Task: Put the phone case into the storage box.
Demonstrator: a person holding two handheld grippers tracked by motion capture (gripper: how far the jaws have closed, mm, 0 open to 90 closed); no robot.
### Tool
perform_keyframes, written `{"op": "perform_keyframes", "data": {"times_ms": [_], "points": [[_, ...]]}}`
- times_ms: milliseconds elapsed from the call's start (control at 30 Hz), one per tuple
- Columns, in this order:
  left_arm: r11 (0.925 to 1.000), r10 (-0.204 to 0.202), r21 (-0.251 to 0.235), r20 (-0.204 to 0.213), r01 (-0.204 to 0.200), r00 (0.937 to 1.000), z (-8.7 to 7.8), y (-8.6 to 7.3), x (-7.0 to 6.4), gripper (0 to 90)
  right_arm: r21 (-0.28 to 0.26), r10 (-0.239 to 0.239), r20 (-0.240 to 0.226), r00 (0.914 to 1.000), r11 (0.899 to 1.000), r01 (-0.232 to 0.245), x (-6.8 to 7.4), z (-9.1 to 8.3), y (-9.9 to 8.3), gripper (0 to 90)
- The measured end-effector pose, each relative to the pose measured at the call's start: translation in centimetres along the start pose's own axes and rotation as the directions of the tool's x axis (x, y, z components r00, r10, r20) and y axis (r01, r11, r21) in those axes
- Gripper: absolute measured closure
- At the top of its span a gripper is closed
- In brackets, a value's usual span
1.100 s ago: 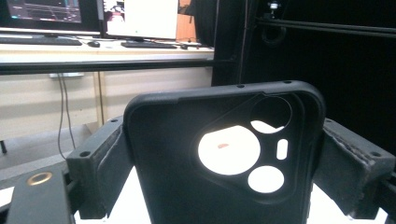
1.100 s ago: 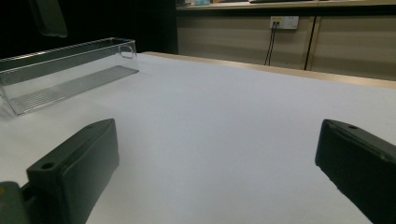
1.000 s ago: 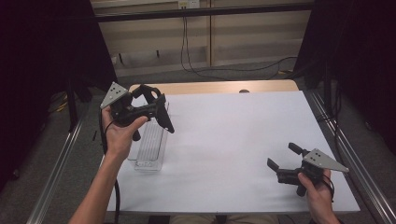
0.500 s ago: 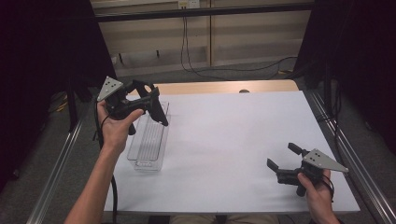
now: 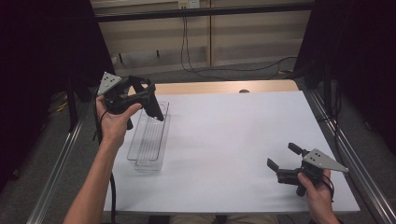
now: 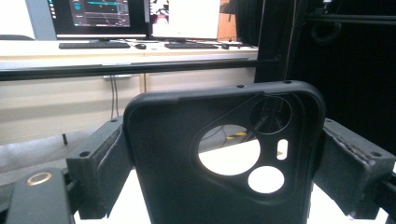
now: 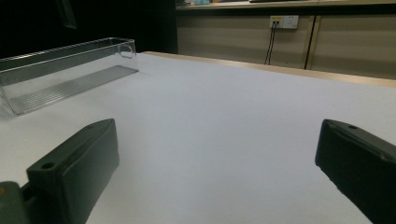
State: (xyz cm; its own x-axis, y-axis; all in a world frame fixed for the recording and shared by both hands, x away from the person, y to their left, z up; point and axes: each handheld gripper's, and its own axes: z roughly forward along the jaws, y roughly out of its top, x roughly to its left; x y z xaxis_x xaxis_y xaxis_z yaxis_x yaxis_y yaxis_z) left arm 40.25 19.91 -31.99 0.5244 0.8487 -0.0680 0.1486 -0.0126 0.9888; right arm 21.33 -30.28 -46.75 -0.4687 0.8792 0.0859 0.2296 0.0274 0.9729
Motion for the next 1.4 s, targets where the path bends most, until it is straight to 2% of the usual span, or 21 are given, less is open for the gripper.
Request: {"op": "perform_keyframes", "data": {"times_ms": [100,367,400,467,567,600,633,933,1033,1267,1400], "points": [[0.9998,0.008,0.019,-0.015,-0.008,0.9999,0.4,-0.1,0.2,13.1,-0.001,0.002,0.006,1.0000,1.000,-0.002,0.0,0.0,0.0,0.0],[0.9998,0.006,0.018,-0.038,-0.005,0.9993,1.6,-0.7,0.8,13.1,0.000,0.002,0.003,1.0000,1.000,-0.002,0.0,0.0,0.0,0.0],[0.9994,0.016,0.030,-0.046,-0.014,0.9988,1.7,-0.7,0.9,13.0,0.000,0.003,0.002,1.0000,1.000,-0.003,0.0,0.0,0.0,0.0],[0.9996,0.016,0.024,-0.038,-0.015,0.9991,1.9,-0.8,0.9,13.0,-0.002,0.008,0.004,1.0000,1.000,-0.008,0.0,0.0,0.0,0.0],[0.9998,0.009,0.016,-0.049,-0.008,0.9987,2.1,-0.8,1.2,12.9,-0.004,0.013,0.007,0.9999,1.000,-0.013,0.1,0.0,0.0,0.0],[0.9994,0.022,0.027,-0.058,-0.021,0.9981,2.2,-0.8,1.3,12.9,-0.002,0.009,0.004,1.0000,1.000,-0.009,0.0,0.0,-0.1,0.0],[0.9998,0.013,0.015,-0.055,-0.012,0.9984,2.3,-0.9,1.3,12.9,-0.002,0.007,0.001,1.0000,1.000,-0.007,0.0,0.0,-0.1,0.0],[0.9997,0.016,0.021,-0.071,-0.015,0.9974,3.4,-1.4,2.0,13.0,-0.001,0.001,0.002,1.0000,1.000,-0.001,0.1,0.0,-0.1,0.0],[0.9988,0.032,0.038,-0.088,-0.029,0.9956,3.9,-1.4,2.3,12.9,0.001,-0.001,0.004,1.0000,1.000,0.001,0.1,0.0,-0.1,0.0],[0.9985,0.040,0.042,-0.082,-0.036,0.9959,4.9,-1.6,2.7,12.9,-0.001,-0.003,0.000,1.0000,1.000,0.003,0.1,0.1,-0.1,0.0],[0.9983,0.027,0.054,-0.088,-0.023,0.9957,5.2,-2.0,2.9,12.9,0.002,-0.003,-0.001,1.0000,1.000,0.003,0.1,0.1,-0.1,0.0]]}}
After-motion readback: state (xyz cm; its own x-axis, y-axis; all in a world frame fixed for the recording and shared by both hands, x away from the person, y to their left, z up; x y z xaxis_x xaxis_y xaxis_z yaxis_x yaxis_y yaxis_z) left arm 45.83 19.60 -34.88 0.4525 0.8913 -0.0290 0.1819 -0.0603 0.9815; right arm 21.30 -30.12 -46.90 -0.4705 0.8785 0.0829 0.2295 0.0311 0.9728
